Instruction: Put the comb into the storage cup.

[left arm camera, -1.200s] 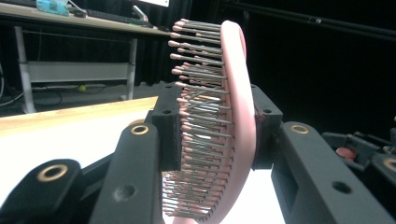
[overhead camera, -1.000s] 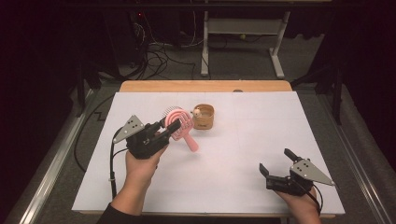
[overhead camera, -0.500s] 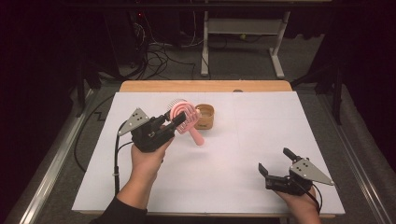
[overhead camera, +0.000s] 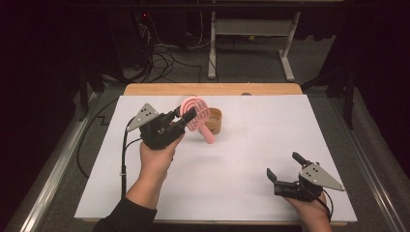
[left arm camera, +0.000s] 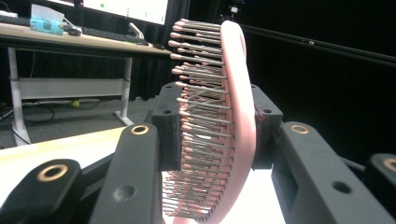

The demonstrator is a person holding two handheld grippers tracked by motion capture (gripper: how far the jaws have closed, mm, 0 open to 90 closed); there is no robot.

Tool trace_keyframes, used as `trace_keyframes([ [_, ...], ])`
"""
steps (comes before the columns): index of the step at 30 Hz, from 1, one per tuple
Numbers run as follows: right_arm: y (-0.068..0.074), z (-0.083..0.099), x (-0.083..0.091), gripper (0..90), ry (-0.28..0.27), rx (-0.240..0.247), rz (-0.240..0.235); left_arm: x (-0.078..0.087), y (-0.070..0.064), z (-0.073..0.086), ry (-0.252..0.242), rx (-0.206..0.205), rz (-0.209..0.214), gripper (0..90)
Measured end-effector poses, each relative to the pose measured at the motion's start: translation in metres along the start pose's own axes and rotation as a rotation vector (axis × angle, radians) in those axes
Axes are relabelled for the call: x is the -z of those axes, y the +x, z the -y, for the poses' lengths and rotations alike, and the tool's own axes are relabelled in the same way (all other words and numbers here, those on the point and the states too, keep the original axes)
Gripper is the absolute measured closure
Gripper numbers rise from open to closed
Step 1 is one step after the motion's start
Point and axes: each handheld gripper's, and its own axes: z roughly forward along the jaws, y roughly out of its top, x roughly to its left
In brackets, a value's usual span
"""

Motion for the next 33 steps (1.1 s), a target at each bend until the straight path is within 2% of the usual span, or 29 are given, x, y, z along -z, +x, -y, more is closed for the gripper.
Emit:
trace_keyframes([
  [17,0.000,0.001,0.000,0.1,0.002,-0.006,-0.001,-0.015,0.003,-0.010,-0.006,-0.007,-0.004,63.1],
  [23,-0.001,0.001,0.002,0.1,-0.001,-0.012,0.003,-0.022,0.006,-0.016,-0.007,-0.014,-0.020,63.1],
  [33,-0.001,0.001,0.003,0.1,-0.004,-0.011,0.004,-0.030,0.009,-0.024,-0.019,-0.006,-0.021,63.2],
])
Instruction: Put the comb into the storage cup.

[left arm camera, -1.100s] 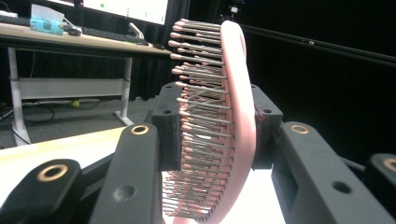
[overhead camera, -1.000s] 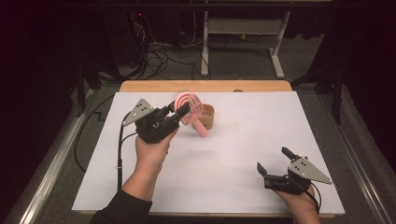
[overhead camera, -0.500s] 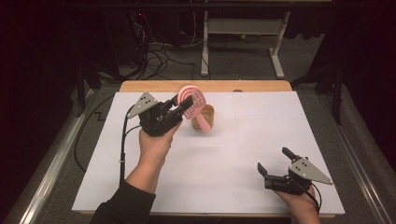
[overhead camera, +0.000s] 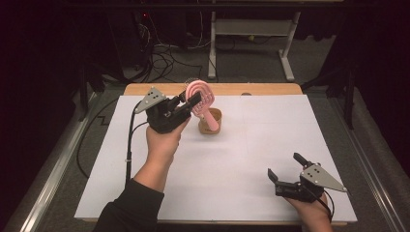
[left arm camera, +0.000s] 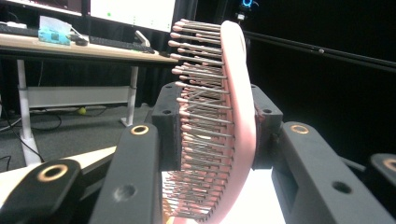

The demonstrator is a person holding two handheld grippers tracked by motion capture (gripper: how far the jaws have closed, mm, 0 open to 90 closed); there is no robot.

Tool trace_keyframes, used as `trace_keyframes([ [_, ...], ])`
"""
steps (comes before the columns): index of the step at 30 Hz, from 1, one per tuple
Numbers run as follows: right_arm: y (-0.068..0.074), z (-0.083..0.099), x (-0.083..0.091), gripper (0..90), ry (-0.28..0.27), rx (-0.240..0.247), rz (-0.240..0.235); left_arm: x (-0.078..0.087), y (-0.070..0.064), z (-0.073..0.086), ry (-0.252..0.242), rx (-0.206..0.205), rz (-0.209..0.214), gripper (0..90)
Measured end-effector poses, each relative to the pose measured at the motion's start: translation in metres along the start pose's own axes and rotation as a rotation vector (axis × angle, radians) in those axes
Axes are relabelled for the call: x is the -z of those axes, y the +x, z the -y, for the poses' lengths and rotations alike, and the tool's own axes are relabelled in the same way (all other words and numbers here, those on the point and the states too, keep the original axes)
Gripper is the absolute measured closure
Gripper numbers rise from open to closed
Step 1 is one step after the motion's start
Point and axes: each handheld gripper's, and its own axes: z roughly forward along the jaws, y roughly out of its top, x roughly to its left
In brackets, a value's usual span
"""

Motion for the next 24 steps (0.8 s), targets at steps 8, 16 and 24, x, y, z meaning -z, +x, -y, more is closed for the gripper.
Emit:
trace_keyframes([
  [8,0.000,0.000,0.000,0.1,-0.003,-0.005,-0.003,-0.006,0.002,-0.006,-0.008,0.007,-0.006,63.1],
  [16,-0.001,-0.001,0.001,0.1,-0.009,-0.016,-0.006,-0.013,0.005,-0.010,-0.003,-0.002,-0.019,63.2],
  [24,-0.001,-0.001,0.002,0.1,-0.011,-0.018,-0.005,-0.021,0.013,-0.014,-0.006,0.012,-0.035,63.2],
])
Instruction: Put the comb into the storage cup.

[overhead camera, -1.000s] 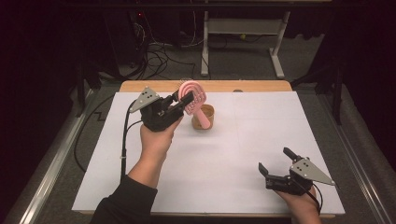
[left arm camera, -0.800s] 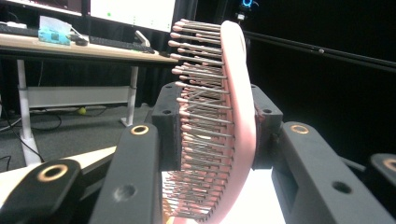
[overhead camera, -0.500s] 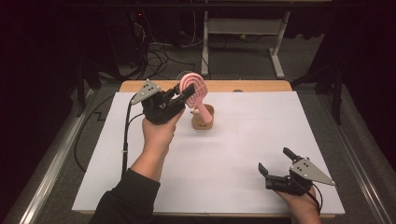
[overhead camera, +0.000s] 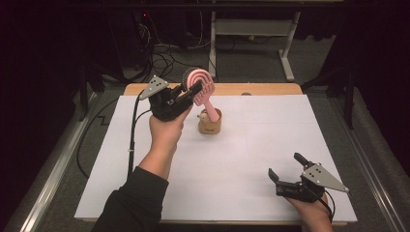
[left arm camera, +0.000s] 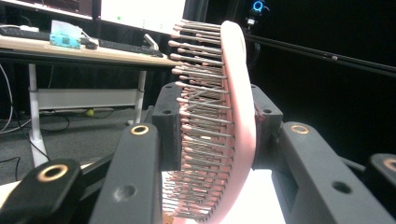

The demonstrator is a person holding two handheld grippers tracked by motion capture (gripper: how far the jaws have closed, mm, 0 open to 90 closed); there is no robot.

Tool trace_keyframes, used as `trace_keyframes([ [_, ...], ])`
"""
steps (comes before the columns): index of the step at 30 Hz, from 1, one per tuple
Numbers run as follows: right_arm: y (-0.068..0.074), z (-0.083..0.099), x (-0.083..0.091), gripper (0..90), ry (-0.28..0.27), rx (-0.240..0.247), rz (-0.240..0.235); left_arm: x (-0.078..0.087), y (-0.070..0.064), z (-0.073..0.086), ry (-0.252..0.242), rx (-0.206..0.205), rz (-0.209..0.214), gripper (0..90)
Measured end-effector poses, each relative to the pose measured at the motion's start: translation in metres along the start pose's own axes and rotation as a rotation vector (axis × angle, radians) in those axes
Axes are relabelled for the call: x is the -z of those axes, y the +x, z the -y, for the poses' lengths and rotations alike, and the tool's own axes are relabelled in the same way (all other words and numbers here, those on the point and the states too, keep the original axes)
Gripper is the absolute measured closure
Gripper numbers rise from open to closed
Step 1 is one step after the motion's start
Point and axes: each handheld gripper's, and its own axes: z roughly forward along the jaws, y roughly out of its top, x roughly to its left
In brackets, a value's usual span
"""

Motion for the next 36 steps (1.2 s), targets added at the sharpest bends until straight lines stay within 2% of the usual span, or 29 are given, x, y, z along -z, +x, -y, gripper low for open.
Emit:
trace_keyframes([
  [8,0.000,0.000,-0.001,0.1,0.000,0.002,0.000,-0.008,0.003,0.001,0.002,-0.017,-0.016,63.1],
  [22,0.000,0.000,0.001,0.1,-0.001,-0.001,0.004,-0.025,0.012,0.006,0.011,-0.002,-0.043,63.2],
  [36,0.000,0.001,0.000,0.1,-0.001,-0.002,0.006,-0.031,0.016,0.013,0.028,0.005,-0.048,63.1],
])
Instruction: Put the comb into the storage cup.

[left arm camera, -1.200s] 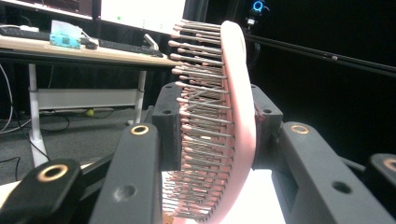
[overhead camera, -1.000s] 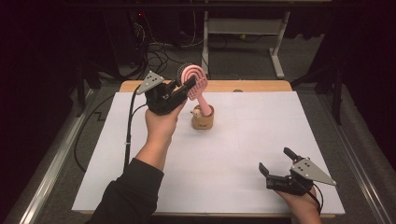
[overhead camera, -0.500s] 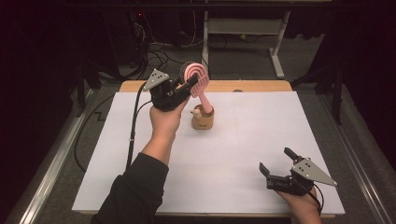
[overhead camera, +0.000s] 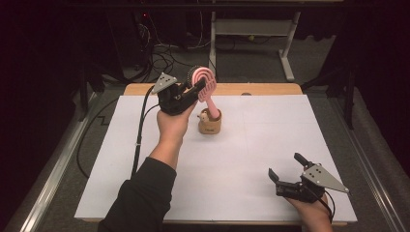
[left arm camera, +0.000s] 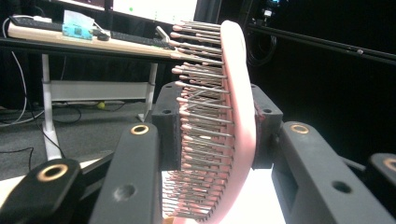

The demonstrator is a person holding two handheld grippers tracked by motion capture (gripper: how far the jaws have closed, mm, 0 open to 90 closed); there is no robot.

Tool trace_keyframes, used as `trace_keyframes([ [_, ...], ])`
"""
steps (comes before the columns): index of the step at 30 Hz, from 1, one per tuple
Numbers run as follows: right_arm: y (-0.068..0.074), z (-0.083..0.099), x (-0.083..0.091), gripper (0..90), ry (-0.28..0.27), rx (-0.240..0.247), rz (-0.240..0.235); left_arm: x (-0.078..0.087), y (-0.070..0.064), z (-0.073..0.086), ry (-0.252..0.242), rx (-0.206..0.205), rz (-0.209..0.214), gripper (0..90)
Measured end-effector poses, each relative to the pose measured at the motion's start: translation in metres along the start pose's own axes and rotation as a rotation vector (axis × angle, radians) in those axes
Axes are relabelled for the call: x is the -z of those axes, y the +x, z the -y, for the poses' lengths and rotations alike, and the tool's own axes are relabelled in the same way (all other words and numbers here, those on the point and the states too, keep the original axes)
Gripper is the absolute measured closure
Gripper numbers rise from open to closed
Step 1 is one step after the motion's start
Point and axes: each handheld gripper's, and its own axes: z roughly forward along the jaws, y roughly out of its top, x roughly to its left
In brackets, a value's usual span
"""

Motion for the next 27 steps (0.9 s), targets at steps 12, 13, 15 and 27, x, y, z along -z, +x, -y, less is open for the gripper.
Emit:
trace_keyframes([
  [12,0.000,0.000,0.001,0.1,-0.002,-0.003,-0.001,-0.003,0.006,0.011,0.017,0.016,-0.007,63.1],
  [13,0.000,0.000,0.001,0.1,-0.002,-0.003,-0.001,-0.004,0.007,0.011,0.015,0.020,-0.009,63.1],
  [15,0.000,0.000,0.001,0.1,-0.002,-0.003,-0.001,-0.004,0.009,0.012,0.016,0.026,-0.009,63.1],
  [27,0.000,0.001,0.000,0.1,-0.001,-0.007,-0.001,-0.008,0.014,0.021,0.035,0.037,-0.016,63.1],
])
